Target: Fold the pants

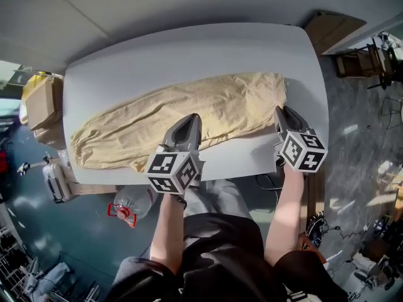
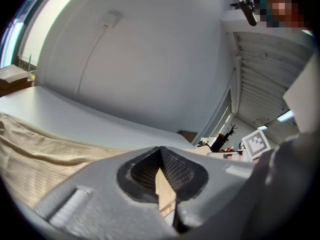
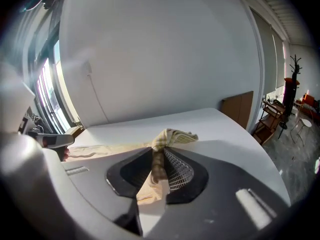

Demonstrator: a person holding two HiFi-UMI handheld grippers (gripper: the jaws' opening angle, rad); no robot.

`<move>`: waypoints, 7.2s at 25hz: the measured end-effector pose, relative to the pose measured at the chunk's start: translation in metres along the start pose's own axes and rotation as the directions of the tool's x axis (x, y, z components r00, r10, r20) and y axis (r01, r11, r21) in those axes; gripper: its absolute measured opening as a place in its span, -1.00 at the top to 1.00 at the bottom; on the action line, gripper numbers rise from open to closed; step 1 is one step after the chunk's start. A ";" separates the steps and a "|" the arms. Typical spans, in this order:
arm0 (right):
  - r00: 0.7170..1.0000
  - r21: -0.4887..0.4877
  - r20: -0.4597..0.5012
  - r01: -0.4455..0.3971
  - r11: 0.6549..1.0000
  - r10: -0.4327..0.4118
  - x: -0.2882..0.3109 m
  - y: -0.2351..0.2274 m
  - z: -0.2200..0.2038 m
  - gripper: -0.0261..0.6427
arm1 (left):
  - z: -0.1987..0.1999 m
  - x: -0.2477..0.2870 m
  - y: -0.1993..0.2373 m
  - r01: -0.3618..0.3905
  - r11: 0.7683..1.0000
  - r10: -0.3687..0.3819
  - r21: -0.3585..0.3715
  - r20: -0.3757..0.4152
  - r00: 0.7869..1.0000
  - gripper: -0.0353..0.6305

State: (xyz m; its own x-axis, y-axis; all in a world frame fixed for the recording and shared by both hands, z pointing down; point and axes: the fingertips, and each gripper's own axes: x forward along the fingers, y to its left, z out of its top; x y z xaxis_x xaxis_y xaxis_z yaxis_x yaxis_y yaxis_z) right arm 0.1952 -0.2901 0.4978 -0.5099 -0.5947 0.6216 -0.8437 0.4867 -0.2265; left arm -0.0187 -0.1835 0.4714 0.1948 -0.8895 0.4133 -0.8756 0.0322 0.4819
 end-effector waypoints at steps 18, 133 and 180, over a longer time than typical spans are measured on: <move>0.983 -0.198 0.028 -0.170 0.965 0.179 0.009 0.206 0.037 0.69 | 0.066 -0.169 0.116 -0.161 0.984 0.175 -0.079 0.225 0.958 0.88; 0.973 0.087 -0.217 -0.061 0.994 0.079 -0.018 -0.012 -0.148 0.73 | -0.085 0.029 -0.035 0.078 0.997 -0.079 -0.014 -0.145 0.986 0.88; 0.937 -0.454 -0.129 -0.347 0.821 0.325 -0.011 0.363 -0.024 0.77 | 0.006 -0.273 0.189 -0.243 0.949 0.285 -0.203 0.212 0.935 0.88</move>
State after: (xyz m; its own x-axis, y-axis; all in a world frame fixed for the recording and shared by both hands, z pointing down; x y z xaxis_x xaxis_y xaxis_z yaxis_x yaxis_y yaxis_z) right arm -0.1009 -0.0915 0.4268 -0.7301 -0.3167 0.6055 -0.4392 0.8963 -0.0608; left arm -0.2403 0.0628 0.4454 -0.1611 -0.9192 0.3594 -0.7883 0.3390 0.5135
